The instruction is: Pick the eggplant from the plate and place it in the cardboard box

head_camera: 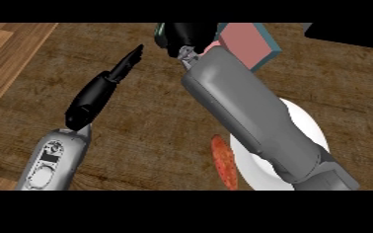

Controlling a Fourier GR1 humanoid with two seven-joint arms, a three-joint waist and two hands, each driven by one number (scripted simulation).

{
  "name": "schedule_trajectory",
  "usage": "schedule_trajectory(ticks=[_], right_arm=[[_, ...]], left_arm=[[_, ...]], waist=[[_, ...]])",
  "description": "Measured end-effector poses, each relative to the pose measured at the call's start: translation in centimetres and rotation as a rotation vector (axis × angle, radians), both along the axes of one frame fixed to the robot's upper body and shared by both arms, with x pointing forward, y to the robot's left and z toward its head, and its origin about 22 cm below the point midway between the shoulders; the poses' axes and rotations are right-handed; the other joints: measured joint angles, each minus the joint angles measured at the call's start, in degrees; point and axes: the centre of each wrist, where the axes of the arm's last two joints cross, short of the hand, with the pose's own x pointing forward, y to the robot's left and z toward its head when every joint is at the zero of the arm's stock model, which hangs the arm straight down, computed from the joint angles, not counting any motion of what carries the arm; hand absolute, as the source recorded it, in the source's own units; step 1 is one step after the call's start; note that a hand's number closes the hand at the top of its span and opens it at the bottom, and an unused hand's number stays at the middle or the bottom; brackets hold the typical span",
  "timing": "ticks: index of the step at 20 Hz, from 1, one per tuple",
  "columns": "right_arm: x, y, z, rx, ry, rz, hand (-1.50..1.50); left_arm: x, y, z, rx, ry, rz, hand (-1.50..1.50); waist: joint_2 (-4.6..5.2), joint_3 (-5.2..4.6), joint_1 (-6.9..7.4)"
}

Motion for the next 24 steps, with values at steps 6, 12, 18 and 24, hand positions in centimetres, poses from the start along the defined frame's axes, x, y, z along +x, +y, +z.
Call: schedule_trajectory(ticks=[6,12,18,24], right_arm=[[1.6,0.8,2.0,0.079,-0.074,-0.131,1.5],[3.8,0.4,1.8,0.069,-0.056,-0.213,1.5],[5.9,-1.0,0.7,0.096,0.141,-0.267,1.5],[7.3,-2.7,-1.4,0.13,0.368,-0.269,1.5]], left_arm=[[0.2,0.6,-0.2,0.0,0.006,0.028,0.0],[0.0,2.0,-0.3,-0.003,0.004,0.074,0.0],[-0.3,3.5,-0.8,0.002,0.01,0.116,0.0],[-0.8,3.7,-0.9,-0.007,0.01,0.132,0.0]], waist=[[-0.07,-0.01,-1.79],[-0.35,0.05,-4.23],[-0.5,0.13,-6.19],[-0.72,0.19,-7.24]])
